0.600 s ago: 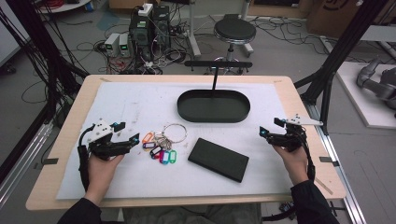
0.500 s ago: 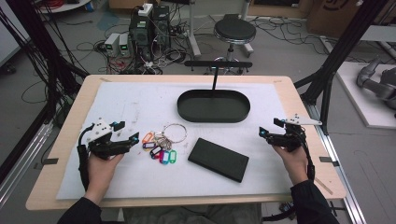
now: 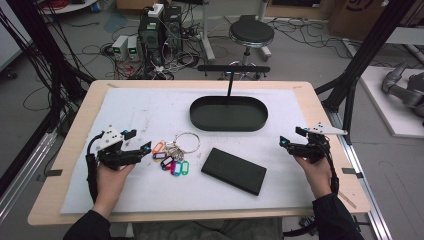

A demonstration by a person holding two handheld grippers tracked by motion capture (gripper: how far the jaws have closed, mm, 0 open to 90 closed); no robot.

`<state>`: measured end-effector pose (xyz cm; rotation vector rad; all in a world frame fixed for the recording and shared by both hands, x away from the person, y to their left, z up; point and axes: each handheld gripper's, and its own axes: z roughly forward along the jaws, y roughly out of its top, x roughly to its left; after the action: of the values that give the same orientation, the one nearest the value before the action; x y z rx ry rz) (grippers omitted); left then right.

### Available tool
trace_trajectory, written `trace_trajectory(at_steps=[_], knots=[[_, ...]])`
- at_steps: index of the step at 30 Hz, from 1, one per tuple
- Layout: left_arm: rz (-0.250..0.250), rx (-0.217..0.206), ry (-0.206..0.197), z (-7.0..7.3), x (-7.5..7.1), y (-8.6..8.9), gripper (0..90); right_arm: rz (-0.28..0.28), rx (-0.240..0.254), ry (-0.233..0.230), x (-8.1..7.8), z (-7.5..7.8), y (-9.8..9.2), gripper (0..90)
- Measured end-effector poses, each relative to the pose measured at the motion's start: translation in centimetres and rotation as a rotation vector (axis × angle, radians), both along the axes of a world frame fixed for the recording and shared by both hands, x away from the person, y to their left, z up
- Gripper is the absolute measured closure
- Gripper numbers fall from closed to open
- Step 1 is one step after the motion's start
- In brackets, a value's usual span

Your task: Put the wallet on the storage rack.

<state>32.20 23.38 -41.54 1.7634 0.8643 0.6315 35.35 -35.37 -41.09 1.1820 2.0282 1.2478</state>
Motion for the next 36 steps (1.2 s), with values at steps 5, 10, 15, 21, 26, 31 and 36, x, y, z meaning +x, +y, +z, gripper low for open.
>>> trace_trajectory(at_steps=[5, 10, 15, 21, 26, 31, 36], knots=[[-0.001, -0.012, 0.012, 0.0, 0.5, -0.2, 28.2, -0.001, -0.011, -0.001, -0.1, 0.0, 0.1, 19.9], [-0.009, -0.015, 0.038, -0.1, 1.2, -0.8, 29.6, 0.003, -0.023, 0.000, -0.1, 0.0, 0.1, 19.9], [-0.022, -0.010, 0.032, 0.1, 1.6, -1.6, 29.6, -0.002, -0.030, 0.005, -0.4, 0.1, 0.1, 19.9], [-0.045, 0.001, 0.033, 0.2, 2.0, -2.9, 29.7, 0.016, -0.045, -0.010, -0.9, -0.1, -0.2, 25.5], [-0.064, 0.005, 0.029, 0.3, 2.0, -3.7, 29.7, 0.040, -0.036, -0.006, -1.1, -0.2, -0.3, 25.5], [-0.084, 0.003, 0.026, 0.3, 1.9, -4.3, 29.7, 0.106, -0.035, -0.020, -1.7, -0.2, 0.3, 26.1], [-0.097, -0.006, 0.023, 0.3, 1.7, -4.5, 29.7, 0.210, -0.020, -0.038, -2.6, 0.0, 1.5, 26.3]])
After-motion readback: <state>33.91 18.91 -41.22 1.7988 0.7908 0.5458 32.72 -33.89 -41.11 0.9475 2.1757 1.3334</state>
